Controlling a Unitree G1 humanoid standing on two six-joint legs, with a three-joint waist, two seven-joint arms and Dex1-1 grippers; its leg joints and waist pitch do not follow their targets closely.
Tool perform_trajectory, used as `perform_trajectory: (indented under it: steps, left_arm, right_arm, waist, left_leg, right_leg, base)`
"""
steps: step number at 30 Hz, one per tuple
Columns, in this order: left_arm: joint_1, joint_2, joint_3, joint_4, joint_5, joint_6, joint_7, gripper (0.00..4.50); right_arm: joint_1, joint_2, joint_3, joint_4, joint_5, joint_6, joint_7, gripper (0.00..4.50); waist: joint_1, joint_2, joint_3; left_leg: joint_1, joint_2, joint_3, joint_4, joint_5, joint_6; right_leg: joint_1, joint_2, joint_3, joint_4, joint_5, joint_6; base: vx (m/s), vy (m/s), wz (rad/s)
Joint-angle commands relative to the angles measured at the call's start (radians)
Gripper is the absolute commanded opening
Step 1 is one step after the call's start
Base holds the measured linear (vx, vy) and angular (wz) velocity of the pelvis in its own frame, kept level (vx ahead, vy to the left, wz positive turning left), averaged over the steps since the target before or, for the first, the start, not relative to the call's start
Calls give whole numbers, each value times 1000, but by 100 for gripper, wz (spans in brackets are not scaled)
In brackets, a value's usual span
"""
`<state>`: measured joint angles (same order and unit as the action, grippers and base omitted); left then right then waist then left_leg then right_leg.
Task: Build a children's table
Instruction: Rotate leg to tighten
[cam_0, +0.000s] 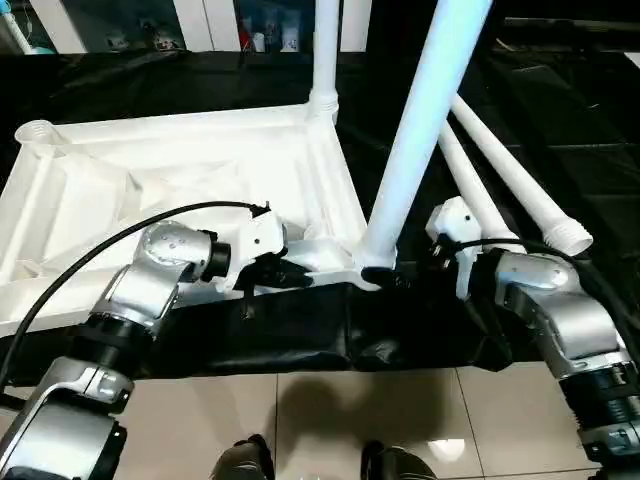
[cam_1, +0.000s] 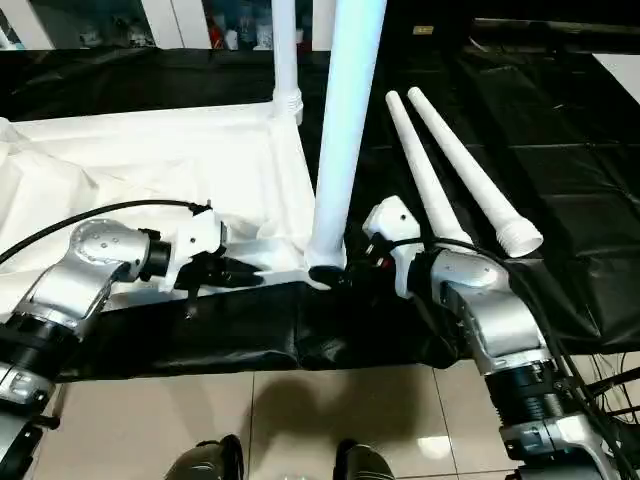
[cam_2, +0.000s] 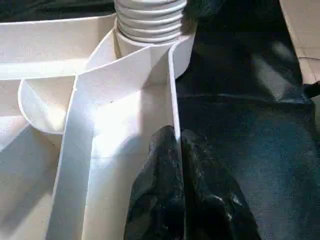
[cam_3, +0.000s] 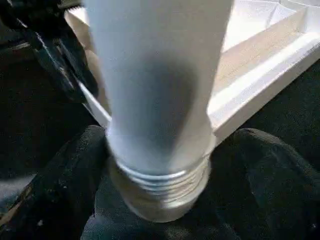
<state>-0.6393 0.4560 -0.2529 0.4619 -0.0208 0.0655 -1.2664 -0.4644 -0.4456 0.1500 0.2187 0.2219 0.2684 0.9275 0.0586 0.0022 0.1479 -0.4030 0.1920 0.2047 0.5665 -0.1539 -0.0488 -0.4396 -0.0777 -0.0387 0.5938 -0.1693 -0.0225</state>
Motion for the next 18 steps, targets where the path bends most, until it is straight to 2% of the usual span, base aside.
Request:
perform_trajectory:
  steps: [1, 7, 16, 18]
  left_arm:
    - [-10, -23, 12, -61, -76, -15, -30, 0]
    - [-5, -24, 17, -72, -70, -5, -31, 0]
    - [-2, -20, 15, -73, -66, -5, -28, 0]
    - [-1, -20, 14, -73, -64, -6, -28, 0]
  right_arm:
    - [-12, 3, -1, 10, -8, -20, 0, 432]
    - [-15, 5, 14, 25, -13, -36, 23, 432]
    - [-20, 22, 18, 66, -10, -72, 46, 432]
    - [-24, 28, 16, 76, -7, -81, 48, 403]
  waist:
    - [-4, -11, -74]
    - [-2, -11, -78]
    - [-2, -12, -79]
    - [-2, -11, -81]
  left_leg:
    - [30, 36, -11, -52, -108, 119]
    - [30, 36, -11, -48, -66, 142]
    - [28, 36, -11, -46, -80, 143]
    - [29, 36, -12, -46, -70, 144]
  right_leg:
    - [61, -55, 41, -45, -48, -257]
    - [63, -53, 40, -36, 19, -267]
    - [64, -54, 39, -37, -10, -271]
    - [65, -53, 38, -35, 4, -272]
  base:
    - [0, 0, 0]
    - [0, 0, 0]
    - [0, 0, 0]
    - [0, 0, 0]
